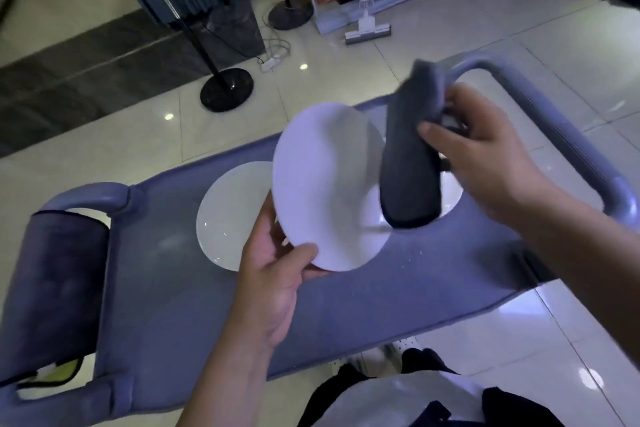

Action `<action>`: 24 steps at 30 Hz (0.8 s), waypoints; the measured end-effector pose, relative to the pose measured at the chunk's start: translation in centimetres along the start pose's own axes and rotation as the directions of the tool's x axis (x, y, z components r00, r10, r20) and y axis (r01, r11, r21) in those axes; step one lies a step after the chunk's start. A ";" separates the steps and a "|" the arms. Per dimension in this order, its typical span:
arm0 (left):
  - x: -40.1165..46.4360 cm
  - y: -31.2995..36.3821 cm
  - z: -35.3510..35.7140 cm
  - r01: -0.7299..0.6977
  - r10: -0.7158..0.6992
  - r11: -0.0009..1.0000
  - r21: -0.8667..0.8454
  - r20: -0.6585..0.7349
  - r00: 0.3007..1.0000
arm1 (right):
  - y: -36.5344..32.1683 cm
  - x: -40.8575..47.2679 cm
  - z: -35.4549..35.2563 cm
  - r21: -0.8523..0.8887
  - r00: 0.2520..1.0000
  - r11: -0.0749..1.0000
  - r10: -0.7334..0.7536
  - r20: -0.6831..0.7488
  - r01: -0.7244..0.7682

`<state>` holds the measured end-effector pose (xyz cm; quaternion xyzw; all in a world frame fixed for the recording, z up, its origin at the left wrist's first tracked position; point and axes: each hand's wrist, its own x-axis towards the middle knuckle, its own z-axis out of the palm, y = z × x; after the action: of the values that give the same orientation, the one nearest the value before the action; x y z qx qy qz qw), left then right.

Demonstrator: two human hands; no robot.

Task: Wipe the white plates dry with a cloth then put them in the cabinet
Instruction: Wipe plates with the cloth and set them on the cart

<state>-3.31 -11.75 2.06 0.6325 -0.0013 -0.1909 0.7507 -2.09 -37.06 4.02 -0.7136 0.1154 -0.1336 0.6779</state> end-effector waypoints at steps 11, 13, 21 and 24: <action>-2.5 1.1 1.4 -0.088 0.085 0.996 -0.024 -0.108 0.991 | -1.7 -0.8 9.6 0.136 0.625 0.985 -0.170 0.761 0.103; -3.5 1.2 0.9 -0.114 0.100 0.988 -0.106 -0.124 0.987 | -1.8 -1.5 9.9 0.138 0.521 0.984 -0.178 0.835 0.115; -6.4 1.4 1.4 -0.188 0.126 0.920 -0.343 -0.196 0.973 | -1.3 -0.9 7.4 0.036 0.234 0.992 -0.064 0.970 0.122; -6.1 0.6 2.1 -0.230 0.160 0.950 -0.210 -0.306 0.938 | 0.0 -1.2 6.1 0.010 0.248 0.990 -0.045 0.968 0.141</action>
<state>-9.26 -11.91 4.54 0.5536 0.0673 -0.0205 0.8298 -1.10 -30.88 3.73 -0.6781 -0.3597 0.2947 0.5692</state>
